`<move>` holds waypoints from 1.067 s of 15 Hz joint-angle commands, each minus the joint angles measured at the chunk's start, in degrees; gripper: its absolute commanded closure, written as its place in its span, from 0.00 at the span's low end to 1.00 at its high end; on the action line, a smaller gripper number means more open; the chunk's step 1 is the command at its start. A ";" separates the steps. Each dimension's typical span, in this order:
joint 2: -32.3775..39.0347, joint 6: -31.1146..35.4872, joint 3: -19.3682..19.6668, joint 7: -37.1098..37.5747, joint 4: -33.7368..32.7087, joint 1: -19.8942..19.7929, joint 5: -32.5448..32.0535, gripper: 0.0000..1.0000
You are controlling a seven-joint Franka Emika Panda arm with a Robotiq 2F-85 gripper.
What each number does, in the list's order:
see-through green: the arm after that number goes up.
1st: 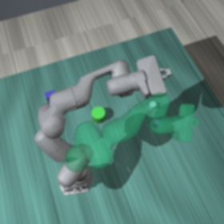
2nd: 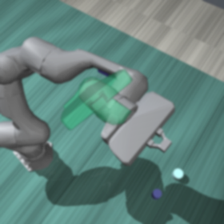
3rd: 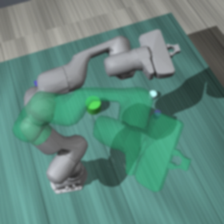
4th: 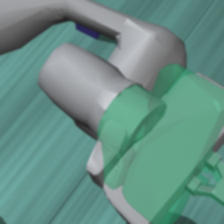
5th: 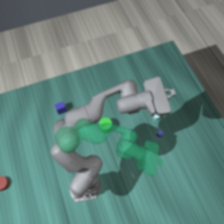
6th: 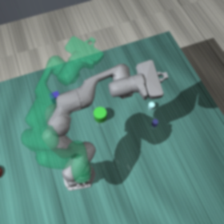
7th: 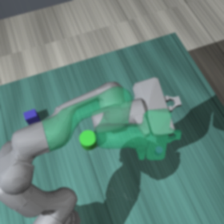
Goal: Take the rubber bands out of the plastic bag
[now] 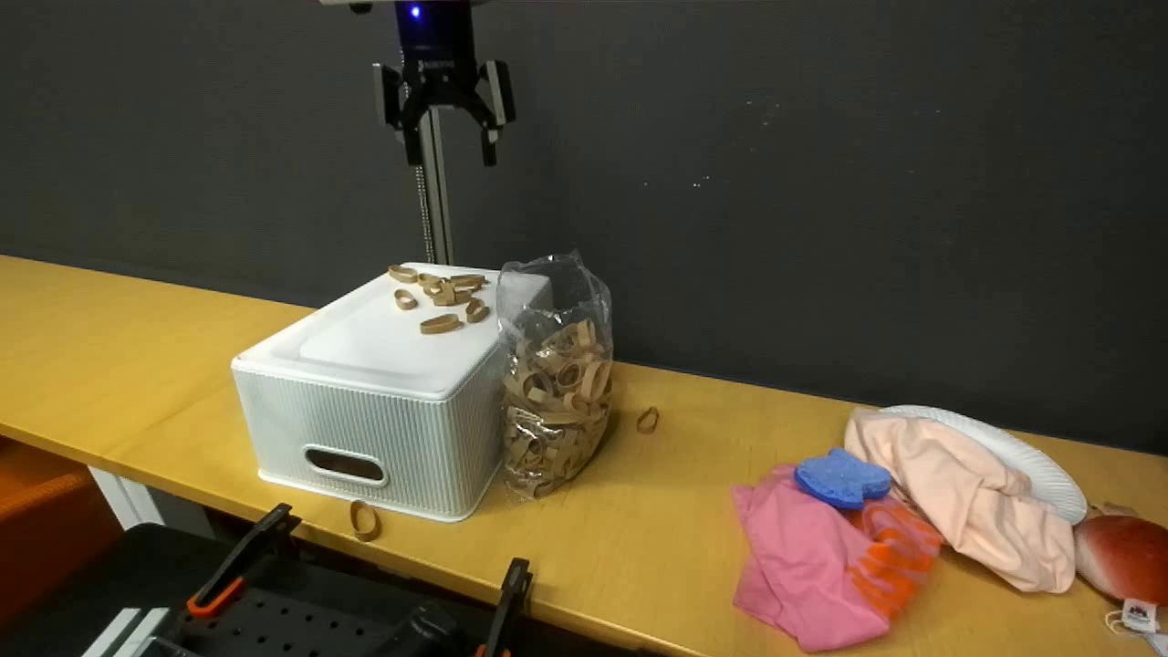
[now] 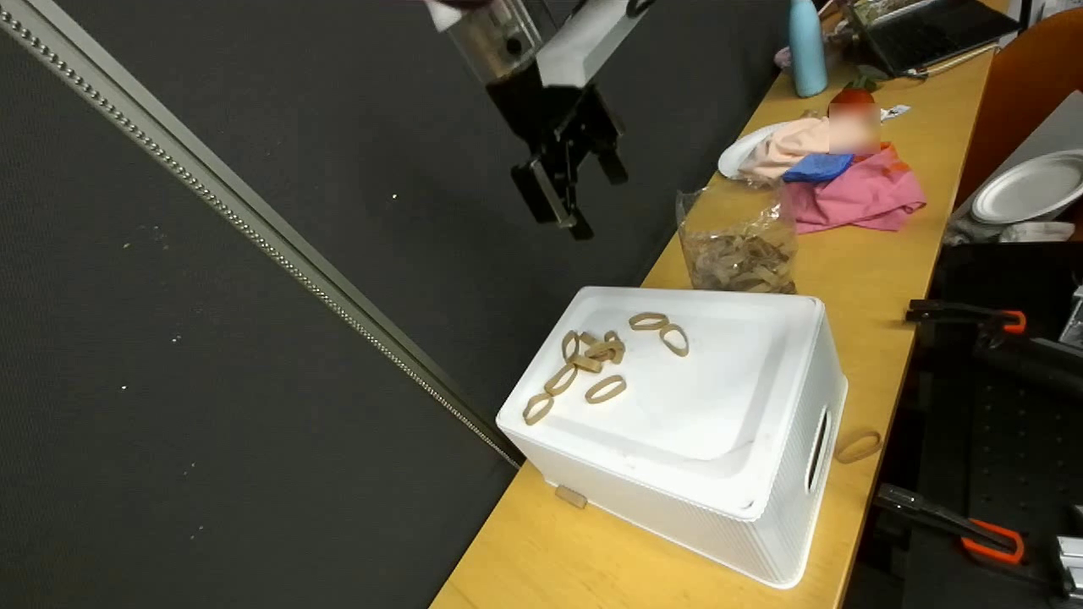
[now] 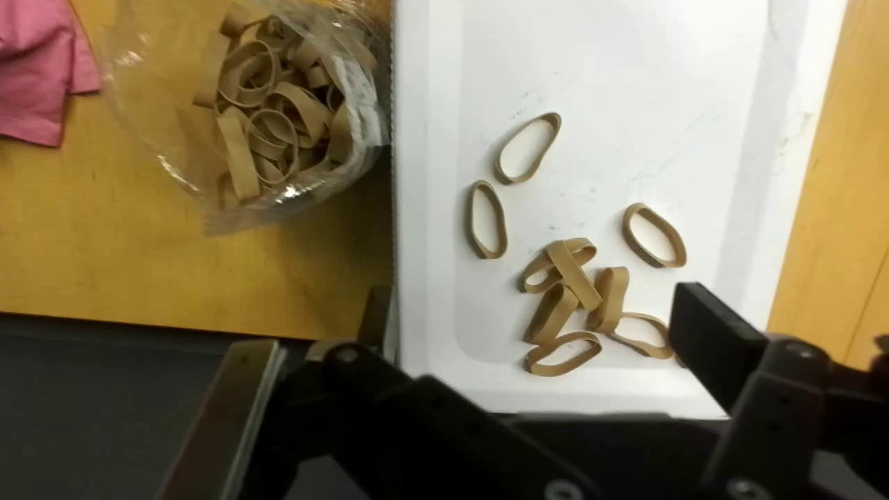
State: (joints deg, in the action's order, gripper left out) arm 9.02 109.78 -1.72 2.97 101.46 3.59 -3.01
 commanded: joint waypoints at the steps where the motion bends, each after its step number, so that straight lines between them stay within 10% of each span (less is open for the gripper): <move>1: -9.68 -1.91 1.20 -0.19 7.13 -1.94 -0.06 0.00; 16: -15.29 2.55 4.30 -2.29 16.73 -6.09 0.27 0.00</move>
State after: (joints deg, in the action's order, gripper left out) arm -6.29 112.44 2.63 0.70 118.29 -2.43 -2.76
